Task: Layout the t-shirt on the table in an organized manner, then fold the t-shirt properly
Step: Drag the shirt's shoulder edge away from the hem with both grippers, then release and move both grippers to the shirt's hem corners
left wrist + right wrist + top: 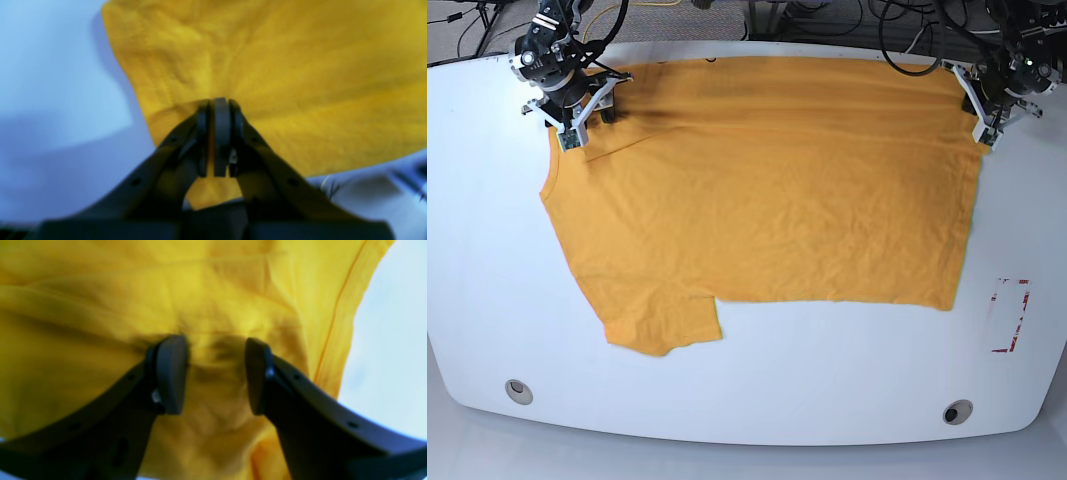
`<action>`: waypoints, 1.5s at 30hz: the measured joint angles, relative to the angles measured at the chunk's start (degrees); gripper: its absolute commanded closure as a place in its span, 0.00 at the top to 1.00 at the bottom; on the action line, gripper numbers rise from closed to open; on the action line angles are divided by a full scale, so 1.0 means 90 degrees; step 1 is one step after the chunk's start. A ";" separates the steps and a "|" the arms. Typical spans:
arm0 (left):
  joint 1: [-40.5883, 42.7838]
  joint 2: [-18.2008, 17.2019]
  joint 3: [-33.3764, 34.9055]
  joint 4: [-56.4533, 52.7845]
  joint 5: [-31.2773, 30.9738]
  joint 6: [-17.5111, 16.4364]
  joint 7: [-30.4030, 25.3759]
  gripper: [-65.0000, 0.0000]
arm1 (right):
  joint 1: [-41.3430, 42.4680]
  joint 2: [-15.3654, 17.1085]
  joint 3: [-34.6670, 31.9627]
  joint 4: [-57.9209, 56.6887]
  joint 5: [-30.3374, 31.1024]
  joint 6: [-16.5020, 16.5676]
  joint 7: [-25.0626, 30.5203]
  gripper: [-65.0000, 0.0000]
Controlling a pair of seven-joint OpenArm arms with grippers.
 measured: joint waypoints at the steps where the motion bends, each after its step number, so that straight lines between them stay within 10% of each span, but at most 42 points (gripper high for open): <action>1: 0.0058 0.0010 0.0007 0.0061 0.0027 0.0005 0.0000 0.00 | -0.0036 -0.0002 -0.0005 0.0049 -0.0017 0.0019 -0.0015 0.41; 25: -0.0850 -0.0032 0.0000 0.0811 0.0073 0.0012 0.0639 0.02 | 0.0240 0.0146 -0.0034 0.0857 -0.0253 -0.0024 -0.0617 0.41; 36: -0.2108 -0.0136 0.0024 0.0857 0.0148 0.0010 0.0695 0.63 | 0.1741 0.0410 -0.0051 0.0104 -0.0296 -0.0010 -0.0648 0.42; 45: -0.3604 -0.0102 0.0029 0.0291 0.0151 0.0007 0.0687 0.65 | 0.3640 0.0879 -0.0015 -0.1945 -0.0374 -0.0034 -0.0639 0.42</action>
